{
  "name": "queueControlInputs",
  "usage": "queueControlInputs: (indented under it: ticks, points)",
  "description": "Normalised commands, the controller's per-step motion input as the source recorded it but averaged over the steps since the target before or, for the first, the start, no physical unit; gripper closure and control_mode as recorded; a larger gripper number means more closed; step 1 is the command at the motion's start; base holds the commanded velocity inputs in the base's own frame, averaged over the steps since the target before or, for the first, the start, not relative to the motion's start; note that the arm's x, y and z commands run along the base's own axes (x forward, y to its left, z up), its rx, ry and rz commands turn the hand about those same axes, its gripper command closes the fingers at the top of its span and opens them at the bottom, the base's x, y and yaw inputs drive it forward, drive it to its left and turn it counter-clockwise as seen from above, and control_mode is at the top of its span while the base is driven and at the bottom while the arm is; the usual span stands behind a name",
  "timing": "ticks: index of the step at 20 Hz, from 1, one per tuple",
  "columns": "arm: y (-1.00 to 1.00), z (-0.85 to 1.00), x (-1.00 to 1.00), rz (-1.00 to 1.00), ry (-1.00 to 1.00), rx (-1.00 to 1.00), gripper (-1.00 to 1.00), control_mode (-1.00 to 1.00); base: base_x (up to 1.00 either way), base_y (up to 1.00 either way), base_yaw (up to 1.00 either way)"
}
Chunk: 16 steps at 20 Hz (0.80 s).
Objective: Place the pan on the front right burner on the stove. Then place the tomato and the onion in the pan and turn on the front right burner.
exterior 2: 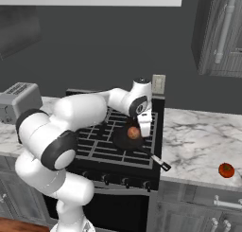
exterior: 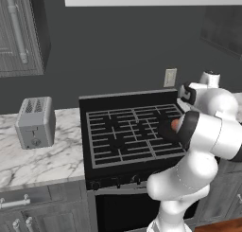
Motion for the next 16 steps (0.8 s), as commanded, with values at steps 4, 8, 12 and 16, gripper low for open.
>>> queueControlInputs:
  ticks: [4, 8, 12, 16]
  points:
    - [-0.69, 0.00, -0.18, 0.00, 0.00, -0.01, -1.00, -1.00, 0.00, 0.00, 0.00]
    - [-0.61, 0.00, -0.17, 0.00, 0.01, 0.00, -1.00, -1.00, 0.00, 0.00, 0.00]
    - [-0.60, 0.00, -0.13, 0.00, 0.00, 0.00, -1.00, -1.00, 0.00, 0.00, 0.00]
    - [-0.54, 0.00, -0.22, 0.00, 0.00, 0.00, -1.00, -1.00, 0.00, 0.00, 0.00]
